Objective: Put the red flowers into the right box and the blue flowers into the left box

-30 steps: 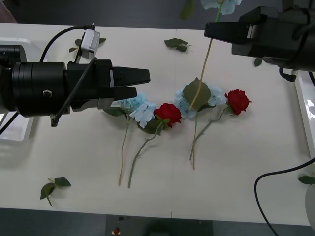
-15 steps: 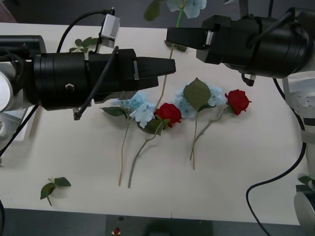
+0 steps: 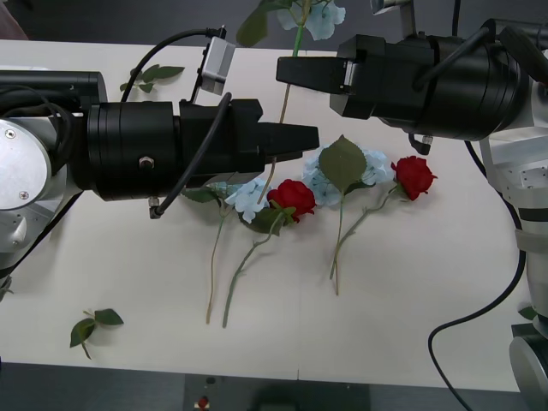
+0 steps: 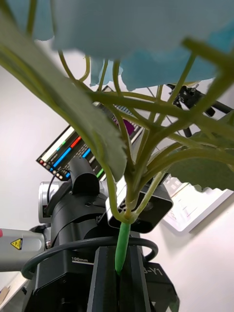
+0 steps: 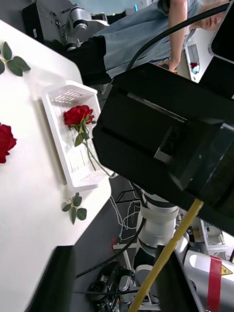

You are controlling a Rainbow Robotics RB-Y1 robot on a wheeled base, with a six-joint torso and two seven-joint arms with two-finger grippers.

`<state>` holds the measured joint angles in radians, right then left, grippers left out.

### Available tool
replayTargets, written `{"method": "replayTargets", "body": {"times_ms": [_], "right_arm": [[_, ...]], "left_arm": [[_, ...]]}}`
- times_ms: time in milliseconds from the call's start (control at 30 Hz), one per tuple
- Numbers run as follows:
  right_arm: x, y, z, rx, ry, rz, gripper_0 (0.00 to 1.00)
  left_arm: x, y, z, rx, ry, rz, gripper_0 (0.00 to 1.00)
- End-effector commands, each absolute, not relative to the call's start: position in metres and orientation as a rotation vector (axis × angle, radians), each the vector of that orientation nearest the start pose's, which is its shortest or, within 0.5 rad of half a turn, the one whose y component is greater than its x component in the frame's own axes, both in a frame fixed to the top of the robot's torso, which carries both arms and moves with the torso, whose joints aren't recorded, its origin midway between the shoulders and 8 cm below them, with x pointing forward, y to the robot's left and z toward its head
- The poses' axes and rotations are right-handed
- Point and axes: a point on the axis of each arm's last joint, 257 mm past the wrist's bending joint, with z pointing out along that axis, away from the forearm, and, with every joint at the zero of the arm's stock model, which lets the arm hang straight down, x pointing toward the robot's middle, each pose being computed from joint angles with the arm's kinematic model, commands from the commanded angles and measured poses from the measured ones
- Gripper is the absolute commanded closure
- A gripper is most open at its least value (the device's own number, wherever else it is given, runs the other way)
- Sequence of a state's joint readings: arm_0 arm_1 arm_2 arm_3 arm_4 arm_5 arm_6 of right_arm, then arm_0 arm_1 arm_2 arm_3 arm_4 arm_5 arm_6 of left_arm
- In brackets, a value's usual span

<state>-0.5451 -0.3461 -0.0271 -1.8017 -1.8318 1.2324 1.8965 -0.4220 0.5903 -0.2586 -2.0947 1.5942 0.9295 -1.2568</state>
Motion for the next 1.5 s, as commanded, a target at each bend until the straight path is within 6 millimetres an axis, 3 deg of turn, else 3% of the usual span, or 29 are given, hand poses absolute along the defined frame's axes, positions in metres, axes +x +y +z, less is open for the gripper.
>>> {"method": "replayTargets", "body": {"times_ms": [33, 467, 500, 533, 600, 833, 1000, 1200, 1500], "right_arm": [[0.389, 0.011, 0.072, -0.863, 1.425, 1.534, 1.00], [0.389, 0.011, 0.072, -0.863, 1.425, 1.534, 1.00], [0.389, 0.011, 0.072, -0.863, 1.425, 1.534, 0.83], [0.389, 0.011, 0.072, -0.863, 1.425, 1.534, 0.44], [0.389, 0.011, 0.072, -0.863, 1.425, 1.534, 0.00], [0.389, 0.011, 0.072, -0.863, 1.425, 1.534, 0.00], [0.389, 0.011, 0.072, -0.863, 1.425, 1.534, 0.00], [0.389, 0.011, 0.072, -0.863, 1.425, 1.534, 0.00], [0.389, 0.011, 0.072, -0.863, 1.425, 1.534, 0.00]], "left_arm": [[0.361, -0.025, -0.014, 0.494, 1.963, -1.559, 1.00], [0.362, -0.025, -0.011, 0.506, 1.957, -1.548, 1.00], [0.362, -0.025, -0.010, 0.508, 1.956, -1.547, 1.00], [0.362, -0.025, -0.010, 0.508, 1.956, -1.547, 1.00], [0.361, -0.025, -0.011, 0.508, 1.960, -1.547, 1.00], [0.364, -0.024, -0.010, 0.513, 1.955, -1.527, 1.00], [0.372, -0.003, -0.004, 0.516, 1.954, -1.444, 1.00], [0.390, 0.070, -0.006, 0.550, 2.075, -1.168, 1.00], [0.403, 0.180, -0.003, 0.400, 2.202, -0.976, 1.00]]}}
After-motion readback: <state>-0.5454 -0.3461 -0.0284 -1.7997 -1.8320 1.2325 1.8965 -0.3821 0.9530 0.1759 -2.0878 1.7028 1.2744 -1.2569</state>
